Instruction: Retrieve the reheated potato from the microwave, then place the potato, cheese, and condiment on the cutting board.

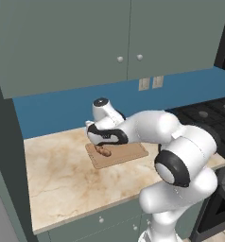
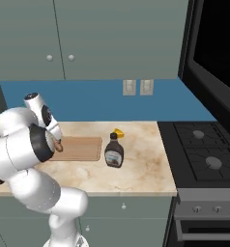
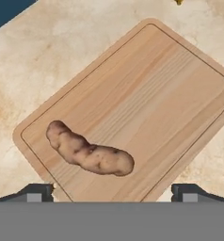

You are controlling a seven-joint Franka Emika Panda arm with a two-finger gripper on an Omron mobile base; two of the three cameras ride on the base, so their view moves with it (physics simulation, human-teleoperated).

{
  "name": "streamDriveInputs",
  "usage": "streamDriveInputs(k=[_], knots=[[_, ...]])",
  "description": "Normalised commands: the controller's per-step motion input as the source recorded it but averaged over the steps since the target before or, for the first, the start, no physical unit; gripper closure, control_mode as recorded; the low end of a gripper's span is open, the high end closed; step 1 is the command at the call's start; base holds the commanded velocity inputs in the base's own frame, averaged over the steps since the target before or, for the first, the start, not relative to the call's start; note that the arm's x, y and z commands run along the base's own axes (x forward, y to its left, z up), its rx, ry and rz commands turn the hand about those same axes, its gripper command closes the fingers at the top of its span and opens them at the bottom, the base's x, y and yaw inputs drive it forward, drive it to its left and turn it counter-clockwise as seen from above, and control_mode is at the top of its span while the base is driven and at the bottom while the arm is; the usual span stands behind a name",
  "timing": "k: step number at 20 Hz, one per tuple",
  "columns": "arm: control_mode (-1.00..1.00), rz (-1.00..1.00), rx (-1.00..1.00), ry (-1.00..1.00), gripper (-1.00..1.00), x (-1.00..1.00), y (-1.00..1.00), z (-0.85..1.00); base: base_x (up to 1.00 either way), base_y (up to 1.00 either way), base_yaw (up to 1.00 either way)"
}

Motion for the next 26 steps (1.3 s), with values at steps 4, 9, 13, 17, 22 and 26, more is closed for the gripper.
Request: streamDriveInputs(k=[4, 9, 13, 17, 22, 26], knots=[[-1.0, 0.0, 0.0, 0.0, -1.0, -0.34, -0.42, 0.23, 0.0, 0.0, 0.0], [-1.0, 0.17, 0.01, 0.0, -1.0, -0.43, -0.4, 0.28, 0.0, 0.0, 0.0], [-1.0, 0.38, 0.0, 0.0, -1.0, -0.52, -0.38, 0.27, 0.0, 0.0, 0.0], [-1.0, 0.44, 0.0, 0.0, -1.0, -0.5, -0.35, 0.25, 0.0, 0.0, 0.0], [-1.0, 0.41, 0.0, 0.0, -1.0, -0.45, -0.31, 0.25, 0.0, 0.0, 0.0], [-1.0, 0.11, 0.0, 0.0, -1.0, -0.3, -0.33, 0.27, 0.0, 0.0, 0.0]])
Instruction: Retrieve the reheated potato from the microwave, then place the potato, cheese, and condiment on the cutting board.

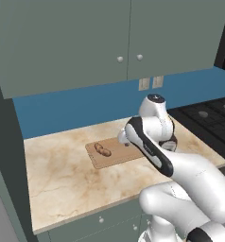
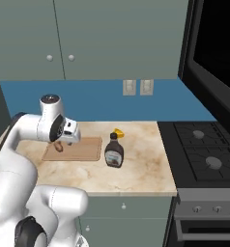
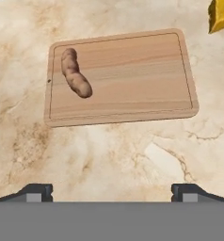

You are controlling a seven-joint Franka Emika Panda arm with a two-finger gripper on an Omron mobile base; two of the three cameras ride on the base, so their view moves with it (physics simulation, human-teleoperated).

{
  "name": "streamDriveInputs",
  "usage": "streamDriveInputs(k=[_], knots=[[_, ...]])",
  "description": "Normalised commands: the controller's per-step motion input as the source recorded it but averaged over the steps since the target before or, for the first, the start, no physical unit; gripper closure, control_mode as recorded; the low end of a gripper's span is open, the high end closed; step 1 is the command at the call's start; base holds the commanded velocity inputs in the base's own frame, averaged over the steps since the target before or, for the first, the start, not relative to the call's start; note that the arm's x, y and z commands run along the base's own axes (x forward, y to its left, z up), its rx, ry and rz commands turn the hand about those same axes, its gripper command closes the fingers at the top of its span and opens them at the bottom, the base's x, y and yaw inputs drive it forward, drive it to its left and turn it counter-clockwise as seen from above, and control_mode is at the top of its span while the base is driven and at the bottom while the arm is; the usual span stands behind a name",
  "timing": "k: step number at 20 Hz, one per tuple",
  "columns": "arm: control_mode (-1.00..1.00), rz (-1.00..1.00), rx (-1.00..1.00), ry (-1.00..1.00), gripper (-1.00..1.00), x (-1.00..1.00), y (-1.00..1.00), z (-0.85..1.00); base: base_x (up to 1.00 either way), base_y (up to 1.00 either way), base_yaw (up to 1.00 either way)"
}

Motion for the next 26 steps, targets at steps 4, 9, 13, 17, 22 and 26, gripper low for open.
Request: streamDriveInputs(k=[4, 9, 13, 17, 22, 26], knots=[[-1.0, 0.0, 0.0, 0.0, -1.0, -0.17, -0.32, 0.35, 0.0, 0.0, 0.0], [-1.0, 0.0, 0.0, 0.01, -1.0, -0.11, -0.33, 0.41, 0.0, 0.0, 0.0], [-1.0, -0.05, 0.0, 0.03, -1.0, -0.11, -0.35, 0.39, 0.0, 0.0, 0.0], [-1.0, -0.08, 0.0, 0.0, -1.0, -0.15, -0.37, 0.31, 0.0, 0.0, 0.0], [-1.0, -0.09, 0.0, 0.0, -1.0, -0.15, -0.41, 0.21, 0.0, 0.0, 0.0], [-1.0, -0.12, 0.0, 0.0, -1.0, -0.08, -0.46, 0.15, 0.0, 0.0, 0.0]])
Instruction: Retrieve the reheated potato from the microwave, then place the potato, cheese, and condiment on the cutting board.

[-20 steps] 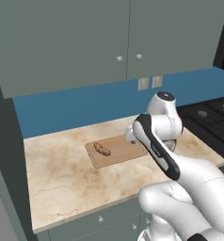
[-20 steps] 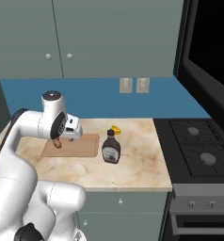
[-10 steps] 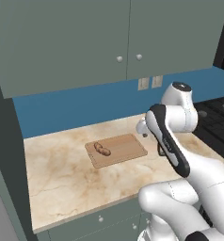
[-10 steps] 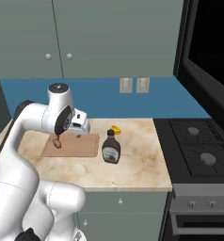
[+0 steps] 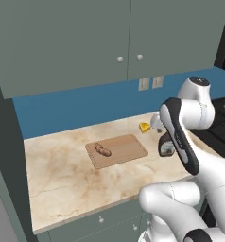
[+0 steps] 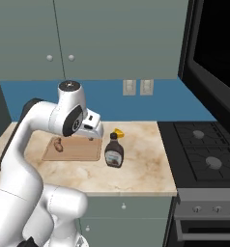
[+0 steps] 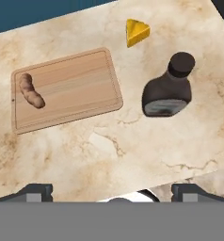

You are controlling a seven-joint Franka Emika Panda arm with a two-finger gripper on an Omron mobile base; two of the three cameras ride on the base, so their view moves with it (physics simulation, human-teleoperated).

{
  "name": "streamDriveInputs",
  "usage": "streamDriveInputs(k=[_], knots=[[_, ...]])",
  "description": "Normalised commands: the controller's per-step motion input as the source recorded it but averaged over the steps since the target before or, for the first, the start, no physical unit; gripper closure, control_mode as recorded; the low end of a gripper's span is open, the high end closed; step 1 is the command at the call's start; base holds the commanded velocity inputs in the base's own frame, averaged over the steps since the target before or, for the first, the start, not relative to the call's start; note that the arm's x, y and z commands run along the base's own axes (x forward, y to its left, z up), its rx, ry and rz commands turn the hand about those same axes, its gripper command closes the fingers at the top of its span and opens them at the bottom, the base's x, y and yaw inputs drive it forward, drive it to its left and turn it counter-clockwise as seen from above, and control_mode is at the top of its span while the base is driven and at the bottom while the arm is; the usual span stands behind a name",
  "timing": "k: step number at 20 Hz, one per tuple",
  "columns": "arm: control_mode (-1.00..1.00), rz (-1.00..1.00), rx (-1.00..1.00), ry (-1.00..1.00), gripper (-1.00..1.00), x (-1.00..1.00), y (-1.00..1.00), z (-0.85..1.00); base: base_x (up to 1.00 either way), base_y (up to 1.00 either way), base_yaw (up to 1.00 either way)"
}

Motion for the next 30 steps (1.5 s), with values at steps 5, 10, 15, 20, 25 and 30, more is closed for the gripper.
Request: streamDriveInputs(k=[5, 10, 15, 20, 25, 30], knots=[[-1.0, -0.12, 0.0, 0.0, -1.0, -0.04, -0.38, 0.04, 0.0, 0.0, 0.0], [-1.0, -0.06, -0.02, 0.0, -1.0, 0.04, -0.42, 0.0, 0.0, 0.0, 0.0], [-1.0, -0.01, -0.04, 0.0, -1.0, 0.18, -0.29, -0.03, 0.0, 0.0, 0.0], [-1.0, 0.0, -0.03, 0.0, -1.0, 0.33, -0.18, -0.09, 0.0, 0.0, 0.0], [-1.0, 0.0, 0.0, 0.0, -1.0, 0.35, -0.05, -0.11, 0.0, 0.0, 0.0], [-1.0, 0.0, 0.0, 0.0, -1.0, 0.31, 0.0, -0.14, 0.0, 0.0, 0.0]])
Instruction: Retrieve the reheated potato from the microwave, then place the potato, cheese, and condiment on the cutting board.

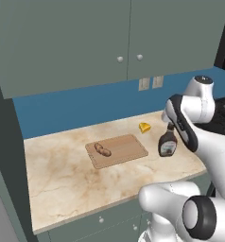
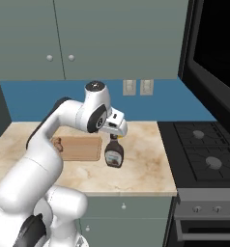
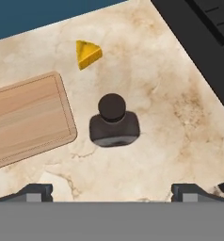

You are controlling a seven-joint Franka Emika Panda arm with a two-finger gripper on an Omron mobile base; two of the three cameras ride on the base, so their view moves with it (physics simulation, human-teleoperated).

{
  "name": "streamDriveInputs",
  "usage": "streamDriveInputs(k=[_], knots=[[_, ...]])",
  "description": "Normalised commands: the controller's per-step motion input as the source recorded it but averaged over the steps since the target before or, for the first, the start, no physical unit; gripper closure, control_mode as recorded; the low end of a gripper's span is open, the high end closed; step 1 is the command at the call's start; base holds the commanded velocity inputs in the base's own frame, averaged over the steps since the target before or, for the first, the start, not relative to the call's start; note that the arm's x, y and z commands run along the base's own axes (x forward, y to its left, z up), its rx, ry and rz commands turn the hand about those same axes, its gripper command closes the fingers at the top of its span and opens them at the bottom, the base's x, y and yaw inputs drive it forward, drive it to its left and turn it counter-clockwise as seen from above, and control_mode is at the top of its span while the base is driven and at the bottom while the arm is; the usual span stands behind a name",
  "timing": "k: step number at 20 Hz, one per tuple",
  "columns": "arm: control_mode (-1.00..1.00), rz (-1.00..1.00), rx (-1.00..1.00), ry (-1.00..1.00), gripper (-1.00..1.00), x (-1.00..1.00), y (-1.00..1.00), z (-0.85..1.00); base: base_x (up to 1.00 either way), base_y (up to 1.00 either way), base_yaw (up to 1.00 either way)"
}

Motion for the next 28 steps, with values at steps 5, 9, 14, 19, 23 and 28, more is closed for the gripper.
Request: streamDriveInputs(k=[5, 9, 14, 19, 23, 28], knots=[[-1.0, 0.0, 0.0, 0.01, -1.0, 0.35, 0.0, -0.22, 0.0, 0.0, 0.0], [-1.0, 0.0, 0.0, 0.01, -1.0, 0.32, 0.0, -0.23, 0.0, 0.0, 0.0], [-1.0, 0.0, 0.0, 0.0, -1.0, 0.24, 0.0, -0.2, 0.0, 0.0, 0.0], [-1.0, 0.0, 0.0, 0.0, -1.0, 0.15, -0.02, -0.14, 0.0, 0.0, 0.0], [-1.0, 0.0, 0.0, 0.0, -1.0, 0.04, -0.06, -0.15, 0.0, 0.0, 0.0], [-1.0, 0.0, 0.0, 0.0, -1.0, 0.07, -0.02, -0.19, 0.0, 0.0, 0.0]])
